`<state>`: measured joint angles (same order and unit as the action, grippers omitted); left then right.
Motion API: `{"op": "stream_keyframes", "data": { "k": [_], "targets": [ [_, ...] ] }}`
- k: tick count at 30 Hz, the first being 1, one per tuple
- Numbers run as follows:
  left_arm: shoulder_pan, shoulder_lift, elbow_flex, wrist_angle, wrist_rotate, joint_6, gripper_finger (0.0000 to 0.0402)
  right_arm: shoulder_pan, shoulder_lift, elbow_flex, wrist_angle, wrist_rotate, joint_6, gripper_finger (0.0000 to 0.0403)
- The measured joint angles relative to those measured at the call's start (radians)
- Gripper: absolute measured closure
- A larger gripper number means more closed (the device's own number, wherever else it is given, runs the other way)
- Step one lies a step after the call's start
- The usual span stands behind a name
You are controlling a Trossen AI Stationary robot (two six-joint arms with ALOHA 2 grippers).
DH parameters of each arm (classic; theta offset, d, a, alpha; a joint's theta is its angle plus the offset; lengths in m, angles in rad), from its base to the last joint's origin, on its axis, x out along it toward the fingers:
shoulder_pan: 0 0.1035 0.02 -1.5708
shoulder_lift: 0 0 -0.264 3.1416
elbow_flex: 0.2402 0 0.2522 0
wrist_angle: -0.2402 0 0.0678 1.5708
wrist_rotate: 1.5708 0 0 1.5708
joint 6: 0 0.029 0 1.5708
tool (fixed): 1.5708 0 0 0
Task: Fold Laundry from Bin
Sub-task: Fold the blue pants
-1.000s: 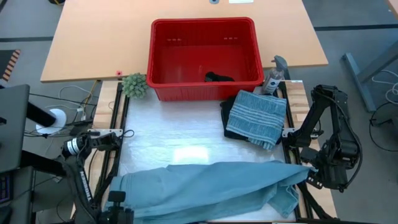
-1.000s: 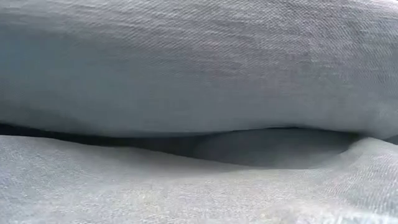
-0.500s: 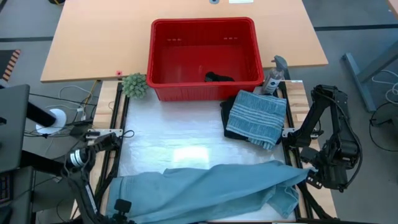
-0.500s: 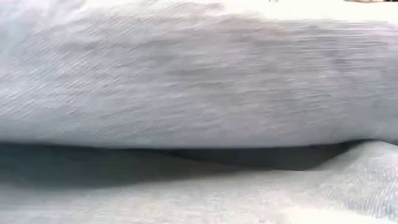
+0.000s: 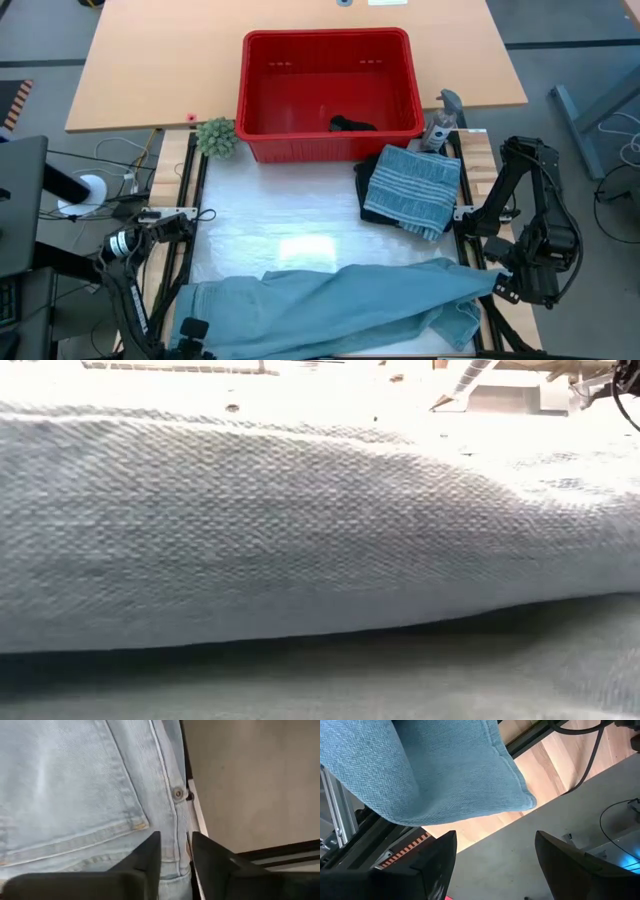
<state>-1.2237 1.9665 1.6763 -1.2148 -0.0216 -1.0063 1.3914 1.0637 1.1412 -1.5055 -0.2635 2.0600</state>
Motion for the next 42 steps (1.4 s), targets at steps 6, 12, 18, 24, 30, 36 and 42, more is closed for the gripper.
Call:
{"op": "stream_keyframes", "data": {
  "k": [6, 12, 18, 24, 30, 36, 42],
  "targets": [
    [0.0, -0.055, 0.001, -0.021, 0.017, -0.026, 0.0238, 0.0, 0.0, 0.0, 0.015, 0.003, -0.021, 0.0107],
    [0.018, -0.163, 0.001, -0.12, -0.167, -0.11, 0.022, -0.038, -0.03, 0.024, 0.025, 0.04, -0.053, 0.0108],
    [0.07, -0.286, -0.052, -0.101, -0.554, -0.291, 0.0241, -0.086, -0.065, 0.076, 0.012, 0.11, -0.052, 0.0108],
    [0.111, -0.303, -0.244, 0.278, -0.509, -0.314, 0.0301, -0.106, -0.065, 0.079, 0.009, 0.116, -0.055, 0.0108],
    [0.12, -0.303, -0.461, 0.477, -0.285, -0.479, 0.0393, -0.103, -0.06, 0.079, 0.006, 0.116, -0.055, 0.0108],
    [0.141, -0.303, -0.669, 0.701, -0.106, -0.483, 0.0401, -0.103, -0.06, 0.079, -0.001, 0.12, -0.052, 0.0108],
    [0.216, -0.306, -0.871, 0.982, 0.06, -0.429, 0.0401, -0.103, -0.06, 0.079, -0.008, 0.137, -0.052, 0.0108]
  ]
}}
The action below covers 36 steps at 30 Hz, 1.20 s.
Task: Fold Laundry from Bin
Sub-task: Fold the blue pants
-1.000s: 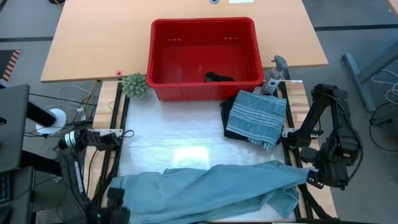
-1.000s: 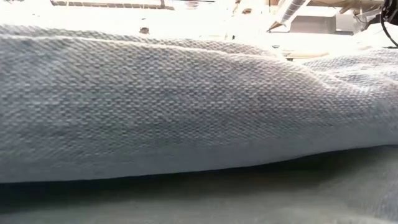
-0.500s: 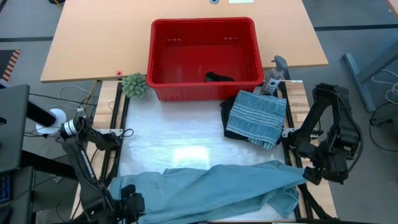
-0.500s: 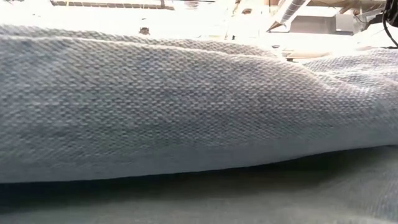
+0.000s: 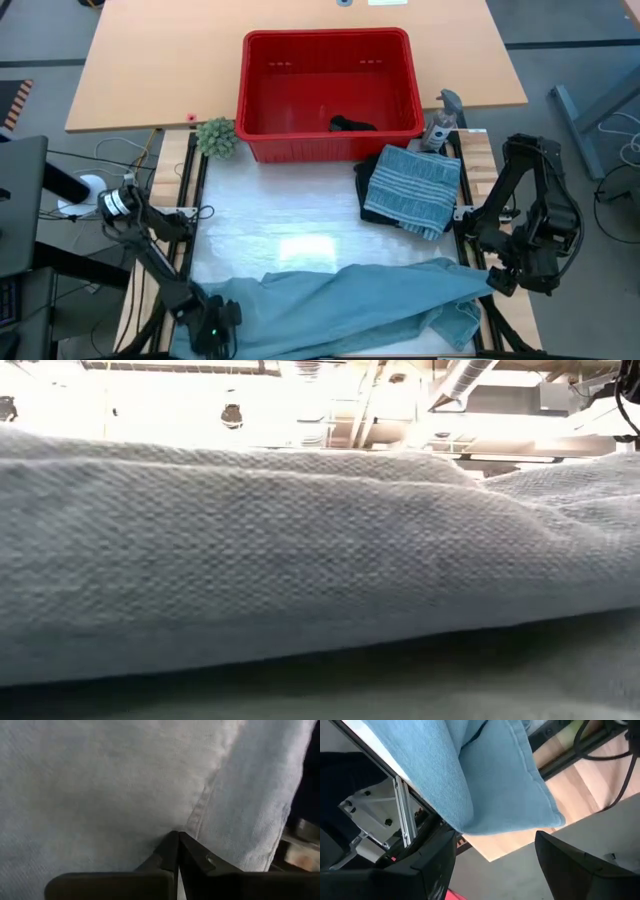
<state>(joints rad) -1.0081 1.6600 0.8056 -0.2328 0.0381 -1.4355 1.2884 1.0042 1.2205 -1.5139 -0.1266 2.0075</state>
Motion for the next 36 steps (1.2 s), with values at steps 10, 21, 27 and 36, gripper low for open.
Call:
{"op": "stream_keyframes", "data": {
  "k": [10, 21, 27, 36],
  "targets": [
    [0.247, -0.118, -0.206, 0.067, 0.127, 0.238, 0.0401, -0.08, -0.004, 0.0, -0.034, 0.451, -0.103, 0.0108],
    [0.507, -0.259, -0.262, -0.117, -0.02, 0.37, 0.0401, -0.392, 0.028, 0.001, 0.146, 0.728, -0.658, 0.0108],
    [0.548, -0.381, -0.271, -0.433, -0.128, 0.31, 0.0401, -0.638, 0.117, 0.001, 0.406, 0.516, -1.156, 0.0108],
    [0.577, -0.597, -0.28, -0.69, -0.234, 0.168, 0.0401, -0.742, 0.419, 0.011, 0.406, 0.105, -1.518, 0.0108]
  ]
}}
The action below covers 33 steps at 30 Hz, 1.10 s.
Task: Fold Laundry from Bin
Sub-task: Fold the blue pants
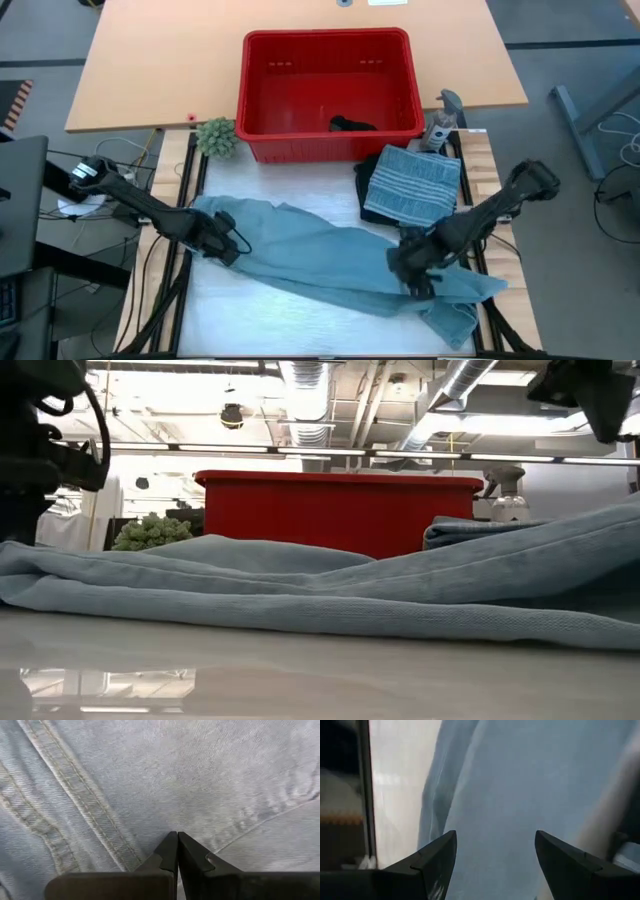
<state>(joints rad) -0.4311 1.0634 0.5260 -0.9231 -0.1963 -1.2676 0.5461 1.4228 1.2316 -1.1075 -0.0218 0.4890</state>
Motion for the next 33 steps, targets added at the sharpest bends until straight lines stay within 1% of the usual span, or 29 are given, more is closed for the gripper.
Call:
{"op": "stream_keyframes", "data": {
  "k": [2, 6, 9, 11, 16, 21, 27, 30, 31, 33],
  "targets": [
    [0.001, -0.022, 0.001, 0.003, 0.0, -0.001, 0.0401, 0.011, 0.059, 0.029, 0.004, -0.022, -0.05, 0.0109],
    [0.0, -0.028, 0.002, -0.02, 0.0, 0.002, 0.0401, 0.017, 0.135, 0.135, 0.0, -0.026, -0.125, 0.0112],
    [0.001, -0.025, 0.003, -0.039, -0.001, 0.009, 0.0401, 0.016, 0.178, 0.213, 0.004, -0.026, -0.148, 0.0112],
    [0.001, -0.026, 0.003, -0.039, -0.002, 0.009, 0.0401, 0.024, 0.215, 0.241, -0.008, -0.026, -0.146, 0.0112],
    [0.001, -0.027, 0.003, -0.038, -0.008, 0.006, 0.0401, 0.062, 0.322, 0.245, -0.06, -0.033, -0.073, 0.0112],
    [0.001, -0.028, 0.003, -0.036, -0.021, 0.009, 0.0401, 0.096, 0.403, 0.246, -0.096, -0.032, -0.026, 0.0112],
    [0.0, -0.029, 0.003, -0.035, -0.026, 0.022, 0.0401, 0.096, 0.446, 0.246, -0.12, 0.03, 0.039, 0.0113],
    [0.0, -0.029, 0.003, -0.032, -0.026, 0.029, 0.0401, 0.092, 0.448, 0.246, -0.123, 0.053, 0.046, 0.0131],
    [0.0, -0.029, 0.003, -0.032, -0.028, 0.029, 0.0401, 0.091, 0.448, 0.246, -0.129, 0.054, 0.046, 0.0145],
    [0.0, -0.029, 0.003, -0.03, -0.029, 0.029, 0.0401, 0.087, 0.448, 0.246, -0.148, 0.054, 0.046, 0.0189]
  ]
}}
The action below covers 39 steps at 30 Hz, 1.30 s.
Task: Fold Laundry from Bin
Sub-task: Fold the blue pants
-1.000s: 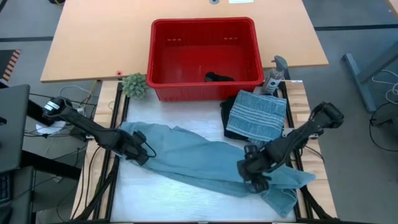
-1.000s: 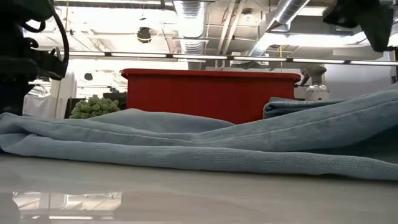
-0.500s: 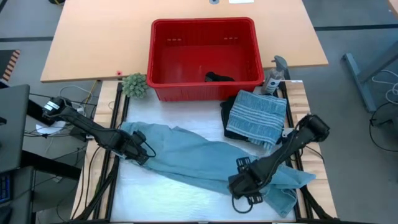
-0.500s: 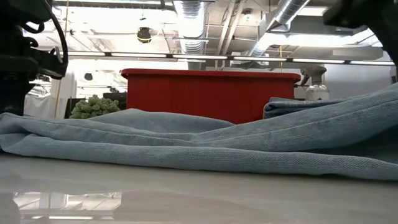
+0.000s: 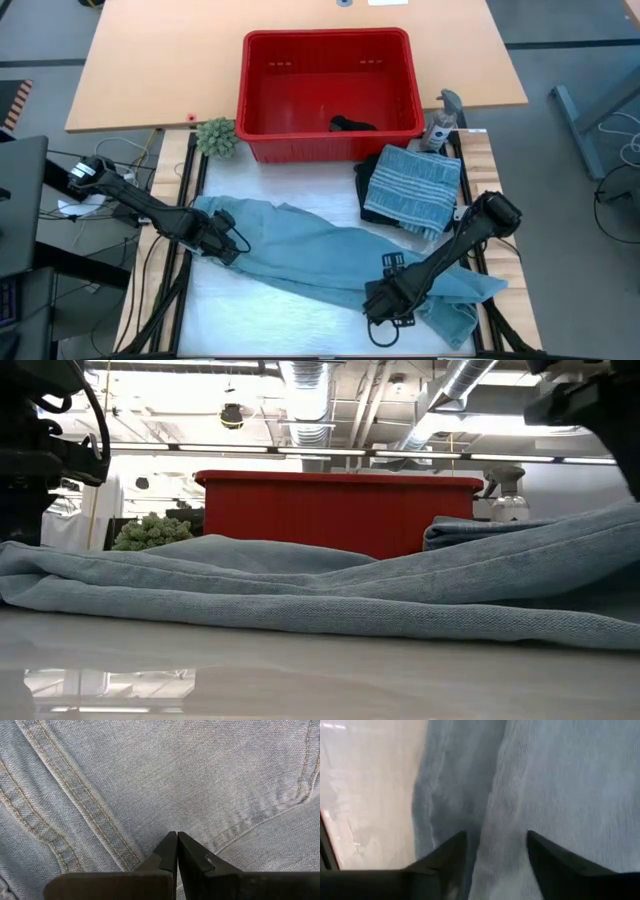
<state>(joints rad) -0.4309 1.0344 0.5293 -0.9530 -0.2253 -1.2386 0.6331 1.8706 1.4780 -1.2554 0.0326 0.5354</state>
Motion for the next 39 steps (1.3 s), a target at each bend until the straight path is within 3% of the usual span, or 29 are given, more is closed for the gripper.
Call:
{"op": "stream_keyframes", "data": {
  "k": [5, 6, 14, 20, 30, 39],
  "targets": [
    [0.0, 0.0, 0.0, 0.005, 0.0, 0.0, 0.0401, -0.002, 0.0, 0.0, -0.023, 0.0, 0.021, 0.0365],
    [0.0, 0.0, 0.0, 0.007, 0.002, 0.0, 0.0401, -0.002, 0.0, 0.0, -0.024, -0.001, 0.018, 0.0379],
    [0.0, 0.0, 0.0, 0.013, 0.012, 0.003, 0.0401, 0.001, 0.0, 0.193, -0.141, -0.004, -0.04, 0.0381],
    [0.0, 0.0, 0.0, 0.013, 0.007, 0.003, 0.0401, 0.029, -0.001, 0.339, -0.055, -0.094, -0.17, 0.0381],
    [0.0, -0.001, 0.002, 0.002, 0.033, 0.057, 0.0401, 0.067, 0.0, 0.212, 0.0, -0.13, -0.134, 0.0375],
    [-0.001, -0.001, 0.002, -0.015, 0.137, 0.111, 0.0401, 0.059, 0.0, 0.058, 0.199, -0.144, -0.045, 0.0285]
  ]
}}
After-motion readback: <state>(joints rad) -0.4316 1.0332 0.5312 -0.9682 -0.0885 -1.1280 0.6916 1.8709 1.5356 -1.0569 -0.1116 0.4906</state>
